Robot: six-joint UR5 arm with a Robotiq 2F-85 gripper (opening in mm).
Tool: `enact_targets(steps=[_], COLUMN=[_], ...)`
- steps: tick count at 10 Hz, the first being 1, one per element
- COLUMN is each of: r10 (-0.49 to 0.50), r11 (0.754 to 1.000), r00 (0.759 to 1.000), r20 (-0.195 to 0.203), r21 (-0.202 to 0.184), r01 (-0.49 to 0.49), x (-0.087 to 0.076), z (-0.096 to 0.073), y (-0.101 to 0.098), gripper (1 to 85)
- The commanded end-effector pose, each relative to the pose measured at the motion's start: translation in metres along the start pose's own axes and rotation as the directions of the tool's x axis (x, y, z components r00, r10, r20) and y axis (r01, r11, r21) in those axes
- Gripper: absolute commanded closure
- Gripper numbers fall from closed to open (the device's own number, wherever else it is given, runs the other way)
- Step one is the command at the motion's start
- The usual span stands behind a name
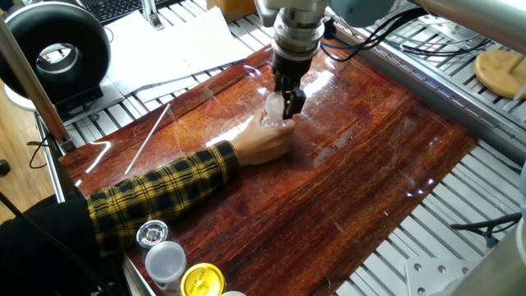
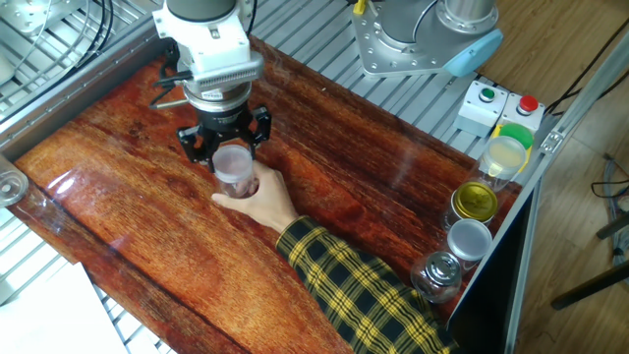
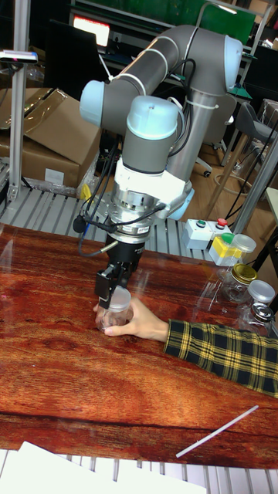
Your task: Unscrew the lid from the jar
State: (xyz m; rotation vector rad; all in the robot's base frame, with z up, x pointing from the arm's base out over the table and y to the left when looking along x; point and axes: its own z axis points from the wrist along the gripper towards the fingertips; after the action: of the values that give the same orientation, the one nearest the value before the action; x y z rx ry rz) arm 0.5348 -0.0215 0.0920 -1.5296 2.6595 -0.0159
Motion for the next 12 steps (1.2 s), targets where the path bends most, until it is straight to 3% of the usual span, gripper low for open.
enact_targets(steps=[1, 4, 6, 9, 12], r10=[0.094, 0.171, 0.314, 0.402, 0.476], r11=[0.996, 0.985, 0.948, 0.913, 0.878], r00=[0.996, 0.985, 0.949, 0.916, 0.879], r20=[0.001, -0.012, -0.025, -0.009, -0.008], r21=[-0.004, -0.011, -0.043, -0.070, -0.055], r01=[-0.094, -0.171, -0.315, -0.402, -0.476], x=[0.001, 0.003, 0.003, -0.004, 0.000], z=[-0.001, 0.000, 0.000, 0.003, 0.001], y=[0.001, 0.003, 0.012, 0.014, 0.008], gripper=[23.7, 23.3, 22.7, 19.0, 19.3])
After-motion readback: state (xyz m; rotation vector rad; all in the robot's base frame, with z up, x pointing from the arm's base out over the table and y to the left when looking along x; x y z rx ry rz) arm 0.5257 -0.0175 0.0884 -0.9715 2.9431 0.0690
